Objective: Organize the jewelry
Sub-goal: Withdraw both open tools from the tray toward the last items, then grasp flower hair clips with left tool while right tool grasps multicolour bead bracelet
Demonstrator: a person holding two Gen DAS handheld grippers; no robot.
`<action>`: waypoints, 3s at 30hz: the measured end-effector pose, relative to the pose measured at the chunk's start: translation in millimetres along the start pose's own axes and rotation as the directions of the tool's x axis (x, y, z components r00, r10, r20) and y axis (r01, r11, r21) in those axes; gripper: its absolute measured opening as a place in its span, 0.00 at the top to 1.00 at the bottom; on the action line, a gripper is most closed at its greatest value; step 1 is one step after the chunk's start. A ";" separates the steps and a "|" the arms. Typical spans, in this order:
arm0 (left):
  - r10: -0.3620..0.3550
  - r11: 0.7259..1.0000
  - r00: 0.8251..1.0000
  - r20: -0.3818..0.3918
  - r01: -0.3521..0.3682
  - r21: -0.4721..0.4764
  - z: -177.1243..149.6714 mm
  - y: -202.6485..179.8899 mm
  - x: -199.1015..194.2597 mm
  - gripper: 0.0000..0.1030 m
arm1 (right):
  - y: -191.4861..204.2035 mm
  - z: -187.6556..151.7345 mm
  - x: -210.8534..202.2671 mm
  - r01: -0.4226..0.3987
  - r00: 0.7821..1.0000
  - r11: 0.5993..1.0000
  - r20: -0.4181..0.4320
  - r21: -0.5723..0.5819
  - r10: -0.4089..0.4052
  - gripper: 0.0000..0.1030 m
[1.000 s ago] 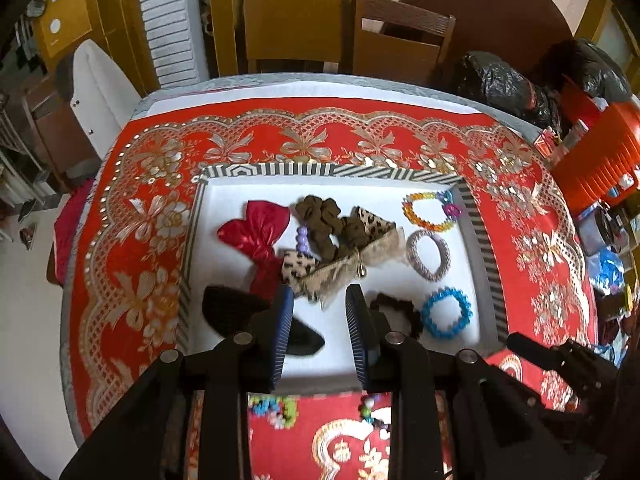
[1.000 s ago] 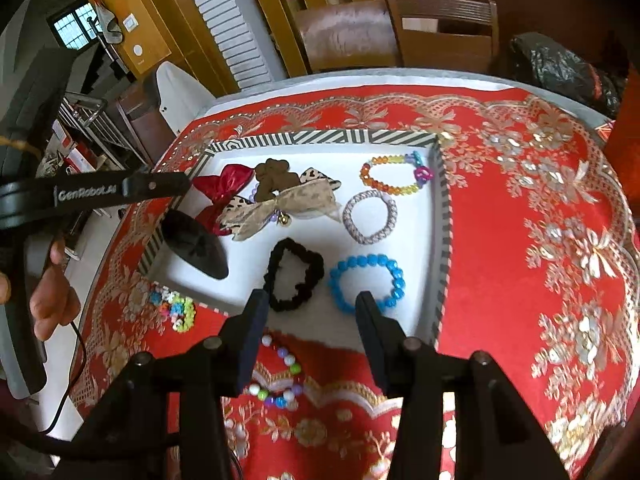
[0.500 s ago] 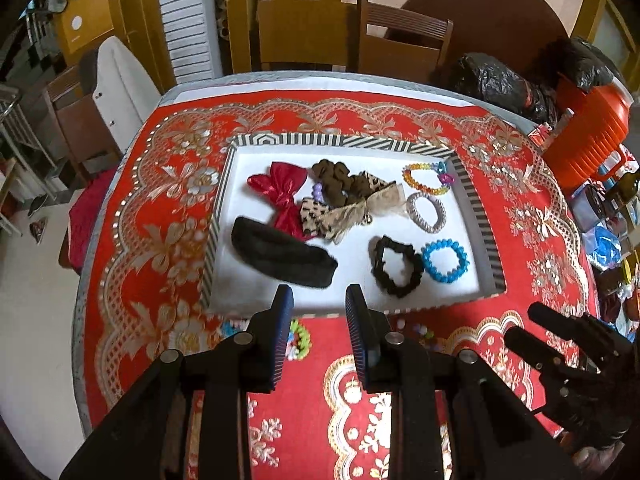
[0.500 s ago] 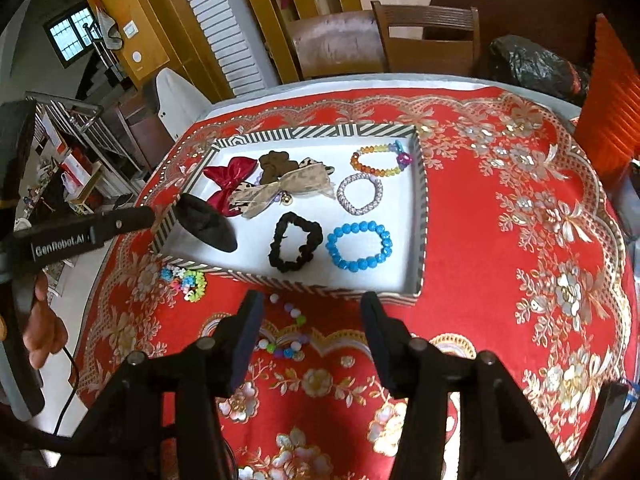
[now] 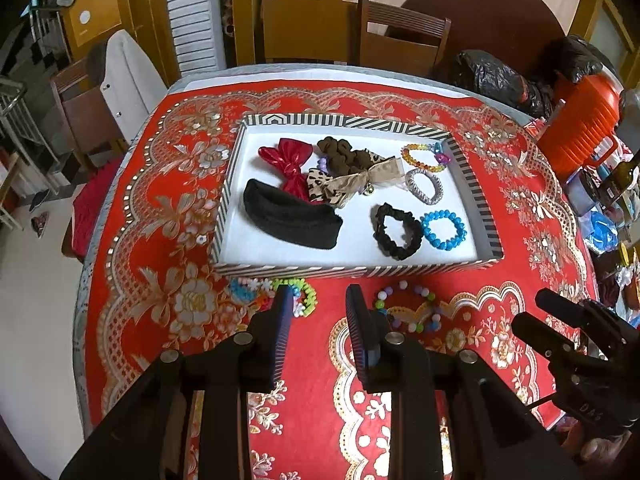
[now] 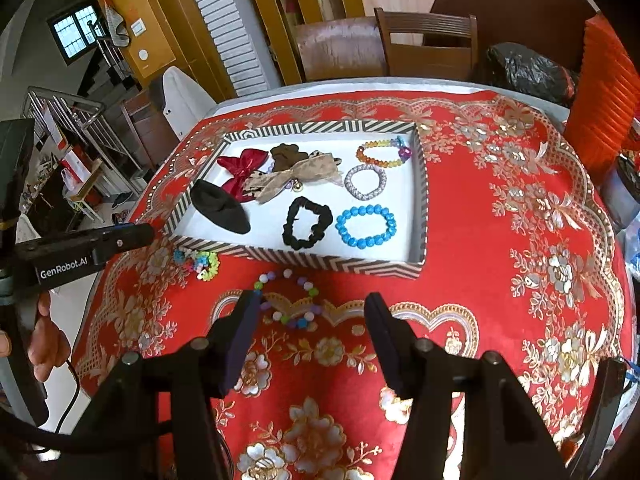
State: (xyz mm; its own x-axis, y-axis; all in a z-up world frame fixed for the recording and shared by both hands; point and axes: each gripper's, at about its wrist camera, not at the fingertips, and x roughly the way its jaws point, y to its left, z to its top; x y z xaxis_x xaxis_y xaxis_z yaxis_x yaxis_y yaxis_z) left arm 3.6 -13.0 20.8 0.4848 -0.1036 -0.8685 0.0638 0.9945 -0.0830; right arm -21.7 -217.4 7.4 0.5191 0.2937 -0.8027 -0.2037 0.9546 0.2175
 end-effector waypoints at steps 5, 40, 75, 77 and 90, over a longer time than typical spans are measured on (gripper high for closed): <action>0.004 1.000 1.000 0.003 -0.004 0.010 -7.7 1.9 -3.1 0.85 | 2.8 -5.3 -2.8 0.000 1.000 1.000 0.002 0.002 0.000 0.44; -0.121 0.925 0.977 -0.174 0.047 -0.376 -5.3 109.4 87.0 0.85 | -4.2 1.1 108.3 0.000 0.983 0.997 -0.184 -0.077 -0.015 0.44; -0.165 0.971 0.985 -0.058 0.152 -0.183 34.6 61.9 5.7 0.99 | -9.4 27.0 25.1 -0.068 0.998 0.995 -0.005 -0.072 0.068 0.91; -0.156 0.975 0.987 -0.045 0.146 -0.170 41.4 62.5 -2.4 0.99 | -10.6 29.8 17.3 -0.069 0.998 0.995 0.011 -0.067 0.070 0.91; -0.091 0.991 0.996 0.000 0.090 -0.103 62.4 46.0 -11.1 0.98 | -0.3 49.7 1.9 -0.069 0.996 0.993 0.052 -0.092 0.074 0.91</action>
State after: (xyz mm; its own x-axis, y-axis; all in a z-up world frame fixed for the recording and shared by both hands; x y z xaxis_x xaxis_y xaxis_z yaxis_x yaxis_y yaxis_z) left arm 55.7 32.9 57.1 0.4769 -0.1934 -0.8574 0.0167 0.9773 -0.2111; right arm 20.7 -214.6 33.4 0.5446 0.3660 -0.7546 -0.3150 0.9231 0.2204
